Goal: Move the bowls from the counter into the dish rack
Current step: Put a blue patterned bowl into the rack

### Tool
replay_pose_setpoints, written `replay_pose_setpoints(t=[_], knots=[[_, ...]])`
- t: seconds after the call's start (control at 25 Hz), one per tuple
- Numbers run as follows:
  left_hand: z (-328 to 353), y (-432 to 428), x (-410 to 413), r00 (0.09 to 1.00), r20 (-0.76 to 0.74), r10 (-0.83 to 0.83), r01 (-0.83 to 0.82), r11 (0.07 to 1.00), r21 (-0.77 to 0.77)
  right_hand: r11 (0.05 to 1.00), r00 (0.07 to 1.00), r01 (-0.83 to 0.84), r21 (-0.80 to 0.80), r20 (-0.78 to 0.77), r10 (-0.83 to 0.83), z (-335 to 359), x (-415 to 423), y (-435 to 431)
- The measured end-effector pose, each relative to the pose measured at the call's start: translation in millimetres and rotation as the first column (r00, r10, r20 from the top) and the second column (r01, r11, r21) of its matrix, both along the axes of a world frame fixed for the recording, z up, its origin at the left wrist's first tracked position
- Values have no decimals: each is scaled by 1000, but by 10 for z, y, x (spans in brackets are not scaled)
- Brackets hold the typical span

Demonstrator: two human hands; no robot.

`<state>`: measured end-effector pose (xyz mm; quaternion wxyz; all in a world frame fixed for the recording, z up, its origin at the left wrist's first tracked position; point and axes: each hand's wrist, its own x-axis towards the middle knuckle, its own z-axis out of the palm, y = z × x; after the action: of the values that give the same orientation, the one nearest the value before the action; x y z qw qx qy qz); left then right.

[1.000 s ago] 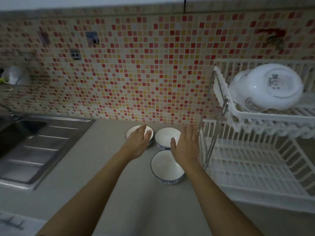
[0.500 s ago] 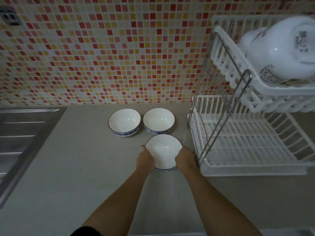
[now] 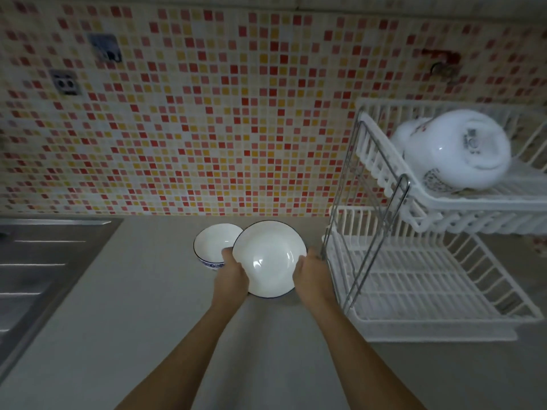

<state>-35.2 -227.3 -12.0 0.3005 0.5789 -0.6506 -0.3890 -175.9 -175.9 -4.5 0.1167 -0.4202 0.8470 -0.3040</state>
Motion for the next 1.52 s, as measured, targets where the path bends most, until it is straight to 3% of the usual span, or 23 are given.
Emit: replay_pose_setpoints(t=[0.16,0.32,0.48,0.56,0.64,0.8,0.92,1.0,1.12,1.2,1.28,1.36,1.48,1.52], knots=[[725,51,140,988,-153,25,-64,964,-258,974,997,-73,-214,5,76,749,119,-23],[1409,75,231,959,-280,-34,-92,901,-424,921,959,-190,-340,-266,100,1634,163,82],[2008,76,171,967,-206,-152,16,838,-545,831,867,-277,-482,-499,-1,2295,-24,333],[2318,106,63,975,-69,-212,123,771,-624,758,758,-366,-539,-645,-93,2487,-258,483],[2594,197,-104,970,54,-238,210,701,-682,744,574,-437,-505,-794,-202,2572,-571,633],[2939,560,-638,943,249,-220,328,499,-802,726,354,-511,-461,-882,-311,2683,-1223,987],[3071,794,-1191,930,256,-264,343,369,-864,715,372,-492,-498,-862,-344,2840,-1749,1229],[3164,885,-1598,922,305,-238,375,357,-856,707,411,-486,-514,-848,-334,2992,-2161,1371],[3213,1000,-2212,909,385,-158,416,325,-850,771,610,-450,-451,-786,-104,3253,-2724,1607],[3183,1078,-2606,878,467,-101,475,285,-832,865,664,-417,-278,-744,81,3335,-3097,1723],[3171,1135,-2928,857,504,-110,514,270,-815,905,642,-401,-145,-748,165,3328,-3418,1790],[3192,1131,-3135,817,518,-253,576,296,-762,904,617,-407,-134,-770,164,3261,-3618,1845],[3182,1140,-3387,658,527,-538,746,373,-551,878,444,-470,-91,-884,146,3052,-3974,1843],[3168,1150,-3460,645,493,-583,757,402,-516,868,435,-489,-88,-887,155,2988,-4078,1830]])
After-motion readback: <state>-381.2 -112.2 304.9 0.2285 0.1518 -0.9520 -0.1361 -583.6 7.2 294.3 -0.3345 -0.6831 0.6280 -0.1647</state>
